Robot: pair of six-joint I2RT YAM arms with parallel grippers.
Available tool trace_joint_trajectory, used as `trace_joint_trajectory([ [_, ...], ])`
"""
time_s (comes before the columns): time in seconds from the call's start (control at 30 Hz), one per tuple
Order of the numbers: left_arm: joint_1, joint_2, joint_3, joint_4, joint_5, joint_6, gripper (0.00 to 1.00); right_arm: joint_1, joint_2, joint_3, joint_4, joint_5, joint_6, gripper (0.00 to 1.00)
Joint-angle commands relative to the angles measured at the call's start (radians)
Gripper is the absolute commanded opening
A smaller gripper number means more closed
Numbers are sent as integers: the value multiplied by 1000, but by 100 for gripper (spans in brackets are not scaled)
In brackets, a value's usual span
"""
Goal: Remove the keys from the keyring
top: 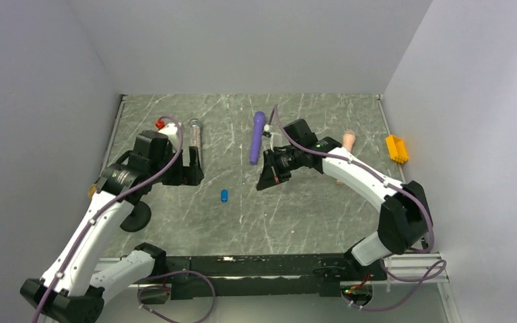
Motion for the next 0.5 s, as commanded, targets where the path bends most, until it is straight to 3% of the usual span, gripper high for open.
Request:
trace_joint_trajectory([
  [0.0,13,-96,-52,5,-22,32,99,-9,100,-16,-5,-48,-54,0],
  [0.17,16,-229,-161,53,-22,20,99,-10,218,-9,-57,-14,-125,0],
  [0.47,16,-474,-319,155,-36,6,99,-9,280,51,-77,86,-131,0],
])
